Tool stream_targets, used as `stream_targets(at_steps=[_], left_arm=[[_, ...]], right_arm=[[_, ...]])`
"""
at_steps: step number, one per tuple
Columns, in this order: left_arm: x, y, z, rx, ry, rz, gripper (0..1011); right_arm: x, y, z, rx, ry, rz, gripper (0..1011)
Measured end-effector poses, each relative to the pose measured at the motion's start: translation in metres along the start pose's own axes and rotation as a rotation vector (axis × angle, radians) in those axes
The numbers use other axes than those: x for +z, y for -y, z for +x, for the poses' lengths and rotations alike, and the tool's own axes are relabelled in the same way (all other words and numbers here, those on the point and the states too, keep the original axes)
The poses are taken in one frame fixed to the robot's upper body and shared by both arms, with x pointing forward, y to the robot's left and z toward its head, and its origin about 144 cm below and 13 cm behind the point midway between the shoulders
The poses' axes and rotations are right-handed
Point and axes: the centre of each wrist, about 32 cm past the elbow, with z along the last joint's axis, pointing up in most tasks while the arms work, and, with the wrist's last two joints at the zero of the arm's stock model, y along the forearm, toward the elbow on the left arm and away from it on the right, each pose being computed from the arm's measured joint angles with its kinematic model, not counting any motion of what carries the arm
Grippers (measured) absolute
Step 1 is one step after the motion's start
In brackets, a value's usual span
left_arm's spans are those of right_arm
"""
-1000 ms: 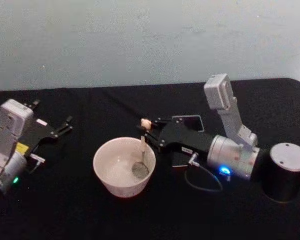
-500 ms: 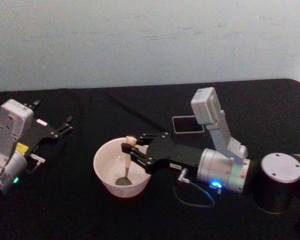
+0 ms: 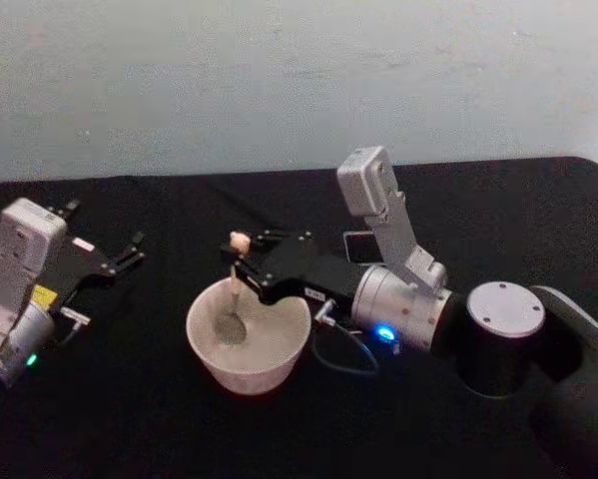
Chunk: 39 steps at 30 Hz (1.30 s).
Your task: Pick up the stirring spoon with one hand, stir inside the cup, then place it back in its original position.
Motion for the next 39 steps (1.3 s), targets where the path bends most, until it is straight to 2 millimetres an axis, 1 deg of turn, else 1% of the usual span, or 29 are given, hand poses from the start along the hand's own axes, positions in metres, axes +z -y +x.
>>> stream_targets(at_steps=[3, 9, 16, 20, 26, 30, 34, 39], left_arm=[[0.0, 0.0, 0.0, 0.0, 0.0, 0.0, 1001], [0.0, 0.0, 0.0, 0.0, 0.0, 0.0, 1001], [0.0, 0.0, 0.0, 0.0, 0.0, 0.0, 1001], [0.0, 0.0, 0.0, 0.0, 0.0, 0.0, 1001], [0.0, 0.0, 0.0, 0.0, 0.0, 0.0, 1001], [0.0, 0.0, 0.0, 0.0, 0.0, 0.0, 1001], [0.0, 0.0, 0.0, 0.0, 0.0, 0.0, 1001], [0.0, 0.0, 0.0, 0.0, 0.0, 0.0, 1001]], right_arm=[[0.0, -0.003, 0.007, -0.037, 0.005, 0.001, 222], [0.0, 0.0, 0.016, -0.07, 0.007, -0.002, 221], [0.001, 0.019, 0.024, -0.077, 0.022, -0.01, 222], [0.004, 0.034, 0.025, -0.061, 0.025, -0.01, 222], [0.008, 0.053, 0.023, -0.018, 0.011, -0.012, 222], [0.009, 0.06, 0.017, 0.017, -0.001, -0.01, 221], [0.009, 0.06, 0.011, 0.045, -0.007, -0.011, 222], [0.006, 0.055, 0.002, 0.073, -0.015, -0.018, 222]])
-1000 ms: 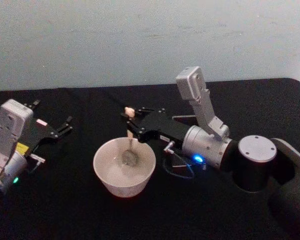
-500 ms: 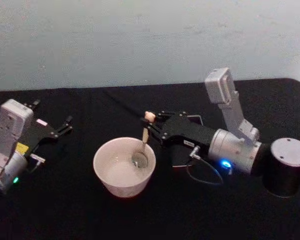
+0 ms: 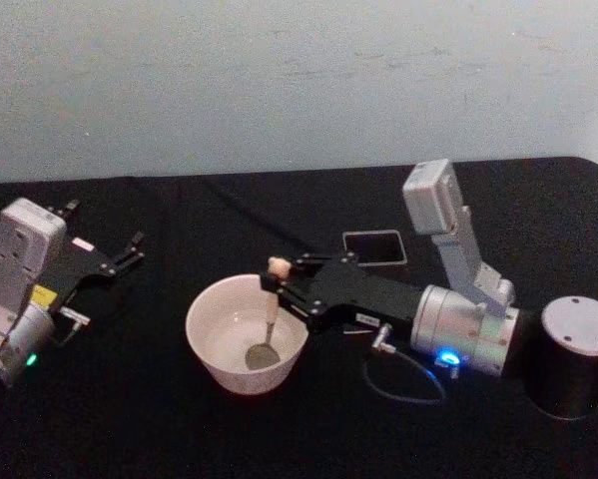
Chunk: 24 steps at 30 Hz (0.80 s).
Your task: Pick up the stirring spoon with one hand, stir inside the cup, then place it back in its original position.
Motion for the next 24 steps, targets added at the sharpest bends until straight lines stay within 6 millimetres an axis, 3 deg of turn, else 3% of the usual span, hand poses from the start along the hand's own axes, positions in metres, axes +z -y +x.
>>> stream_targets(at_steps=[15, 19, 24], left_arm=[[0.0, 0.0, 0.0, 0.0, 0.0, 0.0, 1001], [0.0, 0.0, 0.0, 0.0, 0.0, 0.0, 1001], [0.0, 0.0, 0.0, 0.0, 0.0, 0.0, 1001]], right_arm=[[-0.003, -0.037, -0.007, 0.001, -0.011, -0.002, 222], [-0.001, -0.05, 0.002, -0.052, -0.011, 0.01, 222], [0.001, -0.054, 0.013, -0.106, -0.009, 0.019, 222]])
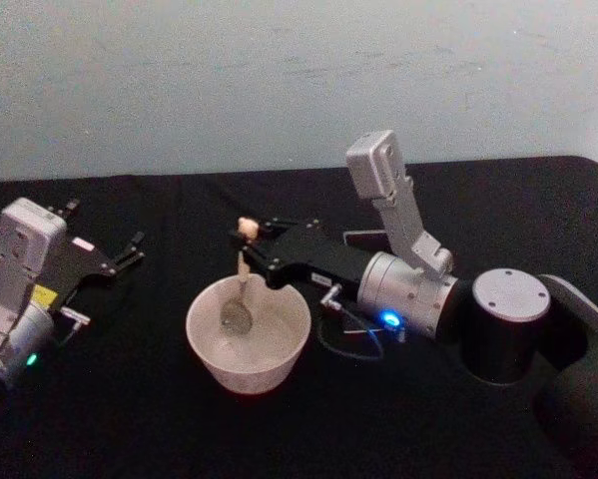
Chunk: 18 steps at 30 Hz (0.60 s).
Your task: Pick up the stirring spoon with one hand, stir inside the cup, then place it back in its original position.
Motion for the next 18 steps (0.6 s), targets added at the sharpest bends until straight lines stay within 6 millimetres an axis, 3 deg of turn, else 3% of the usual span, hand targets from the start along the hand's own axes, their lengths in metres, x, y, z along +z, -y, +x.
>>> stream_targets(at_steps=[6, 18], left_arm=[[0.0, 0.0, 0.0, 0.0, 0.0, 0.0, 1001], [0.0, 0.0, 0.0, 0.0, 0.0, 0.0, 1001]], right_arm=[[0.0, 0.008, 0.009, -0.028, 0.014, 0.001, 222], [-0.001, 0.052, 0.008, 0.024, 0.003, -0.018, 221]])
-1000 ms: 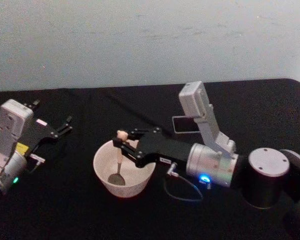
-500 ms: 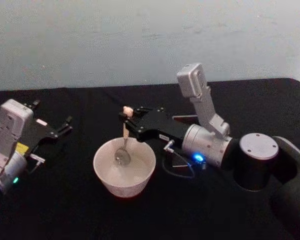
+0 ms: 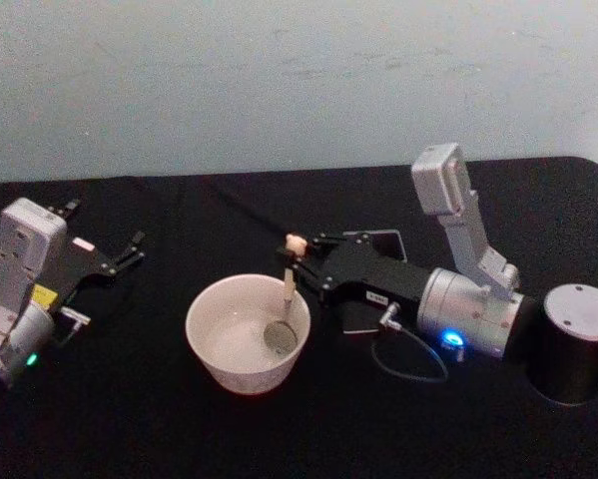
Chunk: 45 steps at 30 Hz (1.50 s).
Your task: Pick up the stirring spoon with one hand, stir inside the cup, then place it back in its original position.
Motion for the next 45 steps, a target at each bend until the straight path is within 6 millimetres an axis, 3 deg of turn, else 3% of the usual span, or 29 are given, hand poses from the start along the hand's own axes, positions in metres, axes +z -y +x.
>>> stream_targets(at_steps=[13, 28, 45], left_arm=[[0.0, 0.0, 0.0, 0.0, 0.0, 0.0, 1001], [0.0, 0.0, 0.0, 0.0, 0.0, 0.0, 1001], [0.0, 0.0, 0.0, 0.0, 0.0, 0.0, 1001]], right_arm=[[0.007, 0.002, -0.012, -0.001, -0.061, 0.037, 222], [0.029, 0.002, 0.002, -0.101, -0.128, 0.108, 222], [0.063, 0.049, 0.03, -0.225, -0.234, 0.24, 222]])
